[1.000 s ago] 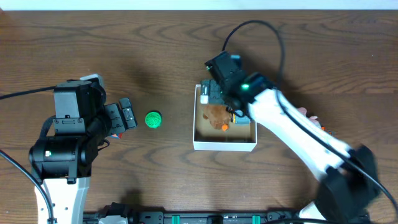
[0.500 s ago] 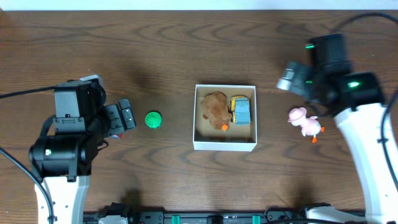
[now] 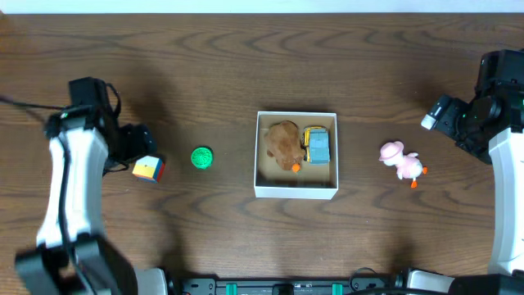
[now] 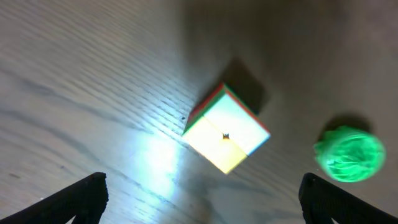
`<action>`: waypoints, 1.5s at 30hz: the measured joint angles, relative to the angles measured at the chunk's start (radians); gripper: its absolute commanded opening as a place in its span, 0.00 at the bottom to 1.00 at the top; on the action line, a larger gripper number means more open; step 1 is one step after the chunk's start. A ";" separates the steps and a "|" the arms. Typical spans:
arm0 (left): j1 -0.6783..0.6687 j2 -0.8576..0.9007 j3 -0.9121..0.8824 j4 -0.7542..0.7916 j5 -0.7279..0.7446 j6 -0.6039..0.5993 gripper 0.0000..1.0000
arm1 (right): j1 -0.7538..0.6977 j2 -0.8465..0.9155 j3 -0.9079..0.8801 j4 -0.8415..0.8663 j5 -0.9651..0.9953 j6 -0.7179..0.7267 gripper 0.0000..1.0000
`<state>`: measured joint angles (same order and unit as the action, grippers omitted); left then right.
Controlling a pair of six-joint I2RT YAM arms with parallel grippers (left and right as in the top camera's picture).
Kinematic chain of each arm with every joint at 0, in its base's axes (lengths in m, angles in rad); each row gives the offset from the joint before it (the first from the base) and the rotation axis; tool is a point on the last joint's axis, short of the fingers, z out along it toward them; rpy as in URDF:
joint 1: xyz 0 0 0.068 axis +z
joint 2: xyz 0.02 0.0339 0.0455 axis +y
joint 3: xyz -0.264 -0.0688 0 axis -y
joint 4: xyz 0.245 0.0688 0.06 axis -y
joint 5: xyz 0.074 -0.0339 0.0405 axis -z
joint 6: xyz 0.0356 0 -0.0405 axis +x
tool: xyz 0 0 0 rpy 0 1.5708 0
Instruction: Pack container
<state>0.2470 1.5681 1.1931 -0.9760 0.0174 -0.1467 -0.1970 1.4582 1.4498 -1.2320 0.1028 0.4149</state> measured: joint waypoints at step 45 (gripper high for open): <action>0.000 0.290 0.000 0.023 0.089 0.222 0.70 | 0.000 0.000 -0.002 0.023 -0.006 -0.006 0.99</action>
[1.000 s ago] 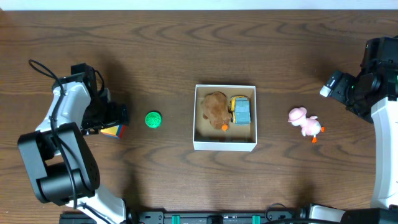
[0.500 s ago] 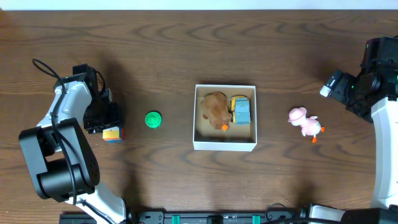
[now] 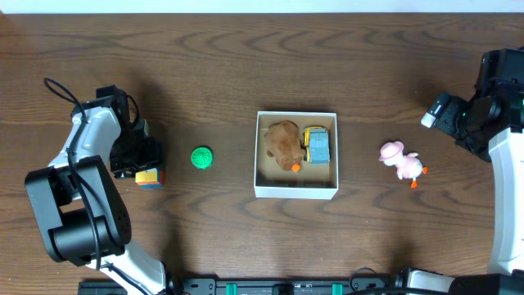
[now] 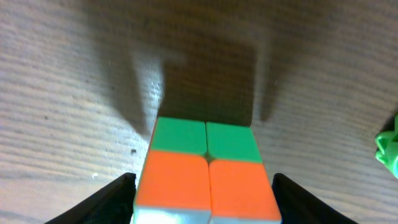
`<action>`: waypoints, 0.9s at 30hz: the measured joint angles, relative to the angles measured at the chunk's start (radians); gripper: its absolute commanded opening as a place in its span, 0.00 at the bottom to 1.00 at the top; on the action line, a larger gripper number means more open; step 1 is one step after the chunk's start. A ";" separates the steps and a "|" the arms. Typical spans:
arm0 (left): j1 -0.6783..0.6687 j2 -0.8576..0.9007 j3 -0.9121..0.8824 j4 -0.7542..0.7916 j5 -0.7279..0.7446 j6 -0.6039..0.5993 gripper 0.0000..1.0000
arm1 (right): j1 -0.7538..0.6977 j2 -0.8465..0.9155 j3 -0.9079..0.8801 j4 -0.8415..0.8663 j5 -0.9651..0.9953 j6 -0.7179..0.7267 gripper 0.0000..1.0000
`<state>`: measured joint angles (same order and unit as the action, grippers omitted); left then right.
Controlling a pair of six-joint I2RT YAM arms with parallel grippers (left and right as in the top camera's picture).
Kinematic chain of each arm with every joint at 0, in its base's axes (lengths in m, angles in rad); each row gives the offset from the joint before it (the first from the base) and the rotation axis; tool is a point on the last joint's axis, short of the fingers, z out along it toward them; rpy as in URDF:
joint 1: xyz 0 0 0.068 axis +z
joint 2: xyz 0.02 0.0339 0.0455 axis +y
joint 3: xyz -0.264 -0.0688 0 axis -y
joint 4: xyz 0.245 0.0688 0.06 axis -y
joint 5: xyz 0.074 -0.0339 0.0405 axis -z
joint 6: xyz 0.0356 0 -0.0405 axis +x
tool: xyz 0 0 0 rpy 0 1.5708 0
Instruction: Pack container
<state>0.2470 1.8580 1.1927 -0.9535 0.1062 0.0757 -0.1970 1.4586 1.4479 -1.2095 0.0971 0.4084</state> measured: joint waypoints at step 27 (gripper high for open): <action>0.000 0.000 0.000 -0.044 0.000 -0.003 0.27 | 0.000 0.000 -0.001 0.002 0.000 -0.005 0.99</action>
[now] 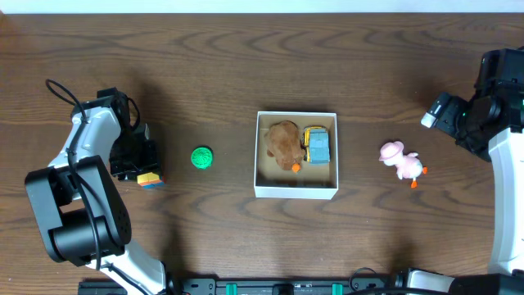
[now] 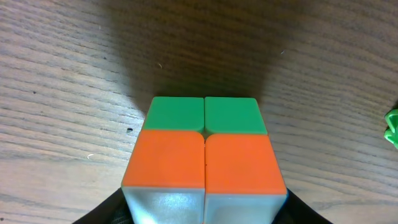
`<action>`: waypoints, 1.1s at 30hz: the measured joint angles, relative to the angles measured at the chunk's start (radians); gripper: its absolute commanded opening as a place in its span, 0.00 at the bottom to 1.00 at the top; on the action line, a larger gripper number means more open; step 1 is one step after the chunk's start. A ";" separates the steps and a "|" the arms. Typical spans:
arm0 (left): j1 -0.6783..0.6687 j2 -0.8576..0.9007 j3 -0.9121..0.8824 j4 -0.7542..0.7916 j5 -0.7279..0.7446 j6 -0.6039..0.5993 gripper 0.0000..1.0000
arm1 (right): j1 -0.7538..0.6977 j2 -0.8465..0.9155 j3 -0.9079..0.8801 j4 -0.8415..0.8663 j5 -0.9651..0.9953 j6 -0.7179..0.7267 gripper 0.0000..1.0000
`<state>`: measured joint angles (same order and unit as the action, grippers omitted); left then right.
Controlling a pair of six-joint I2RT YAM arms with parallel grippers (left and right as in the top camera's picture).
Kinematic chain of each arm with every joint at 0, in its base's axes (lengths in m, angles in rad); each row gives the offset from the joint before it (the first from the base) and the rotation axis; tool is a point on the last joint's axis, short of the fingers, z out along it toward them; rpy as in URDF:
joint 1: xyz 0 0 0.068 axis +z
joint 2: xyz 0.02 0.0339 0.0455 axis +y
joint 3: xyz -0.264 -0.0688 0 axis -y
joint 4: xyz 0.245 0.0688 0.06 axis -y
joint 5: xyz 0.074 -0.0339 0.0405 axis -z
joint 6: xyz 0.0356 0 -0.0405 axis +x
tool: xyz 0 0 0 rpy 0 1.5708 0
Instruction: Pack container
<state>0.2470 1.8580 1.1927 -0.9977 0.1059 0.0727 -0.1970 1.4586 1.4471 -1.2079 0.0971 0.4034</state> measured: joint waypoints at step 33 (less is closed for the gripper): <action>-0.915 -0.312 0.304 -0.101 0.023 -0.204 0.06 | 0.000 0.000 -0.001 -0.004 0.000 -0.003 0.99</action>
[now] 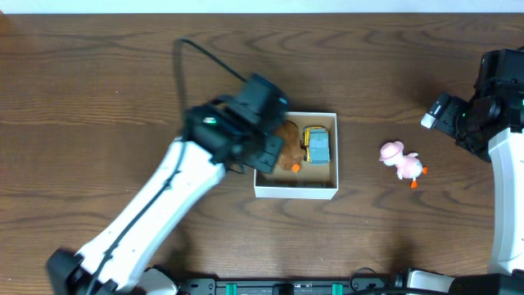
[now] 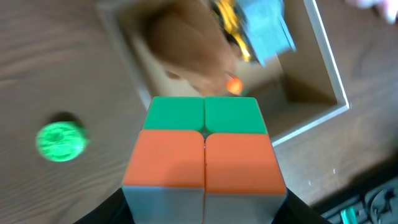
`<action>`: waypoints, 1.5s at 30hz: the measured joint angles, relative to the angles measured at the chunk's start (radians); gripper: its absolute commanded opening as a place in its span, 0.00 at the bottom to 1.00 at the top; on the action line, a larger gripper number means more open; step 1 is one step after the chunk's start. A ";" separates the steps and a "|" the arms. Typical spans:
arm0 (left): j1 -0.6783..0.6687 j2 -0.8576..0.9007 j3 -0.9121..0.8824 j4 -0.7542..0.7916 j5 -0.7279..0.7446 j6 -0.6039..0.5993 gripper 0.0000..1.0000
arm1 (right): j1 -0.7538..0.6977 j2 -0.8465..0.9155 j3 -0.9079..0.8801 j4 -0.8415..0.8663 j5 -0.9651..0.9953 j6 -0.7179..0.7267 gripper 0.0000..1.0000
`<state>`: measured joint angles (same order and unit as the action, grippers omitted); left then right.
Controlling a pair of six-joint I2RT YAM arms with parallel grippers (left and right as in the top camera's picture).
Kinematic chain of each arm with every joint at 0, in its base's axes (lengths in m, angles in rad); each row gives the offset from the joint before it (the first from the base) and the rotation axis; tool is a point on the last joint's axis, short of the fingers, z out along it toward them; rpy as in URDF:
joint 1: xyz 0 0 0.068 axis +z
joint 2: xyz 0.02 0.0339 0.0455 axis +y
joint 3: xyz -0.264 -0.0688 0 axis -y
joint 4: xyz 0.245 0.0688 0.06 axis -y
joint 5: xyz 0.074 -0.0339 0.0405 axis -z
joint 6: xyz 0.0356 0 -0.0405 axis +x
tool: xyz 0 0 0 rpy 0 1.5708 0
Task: Pack container
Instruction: 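Carry the cube with the left gripper and drop it into the box, then move the left gripper to the green round toy and grasp it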
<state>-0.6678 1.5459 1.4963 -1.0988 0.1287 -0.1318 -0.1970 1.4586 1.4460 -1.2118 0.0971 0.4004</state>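
The white box (image 1: 296,190) sits mid-table and holds a brown plush (image 1: 285,143) and a blue and yellow toy truck (image 1: 317,145). My left gripper (image 1: 266,152) hangs over the box's left edge, shut on the colour cube (image 2: 204,152), which fills the left wrist view with green and orange faces. The cube is hidden under the arm in the overhead view. In the wrist view the box (image 2: 323,74) lies below, and the green ball (image 2: 60,140) is on the wood to its left. A pink duck (image 1: 401,161) lies right of the box. My right gripper (image 1: 434,115) rests at the far right.
The left arm (image 1: 155,213) stretches diagonally from the front left across the table to the box. The right arm (image 1: 499,164) stands along the right edge. The dark wooden table (image 1: 164,74) reaches to a pale strip at the back.
My left gripper has gone from the far left of the table to above the box's left edge, carrying the cube with it. The green ball is now covered by the arm in the overhead view.
At first my left gripper was open above the cube near the table's left side. Then it stood down around the cube, and then shut on it on the wood. Now the cube hangs over the box. The right arm and duck stayed put.
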 measured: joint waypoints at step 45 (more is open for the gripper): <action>0.127 0.028 0.003 -0.052 -0.166 -0.038 0.98 | 0.000 0.000 0.000 -0.008 0.000 0.000 0.99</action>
<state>-0.5407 1.5738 1.4990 -1.1507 -0.0372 -0.1699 -0.1970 1.4586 1.4456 -1.2198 0.0971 0.4000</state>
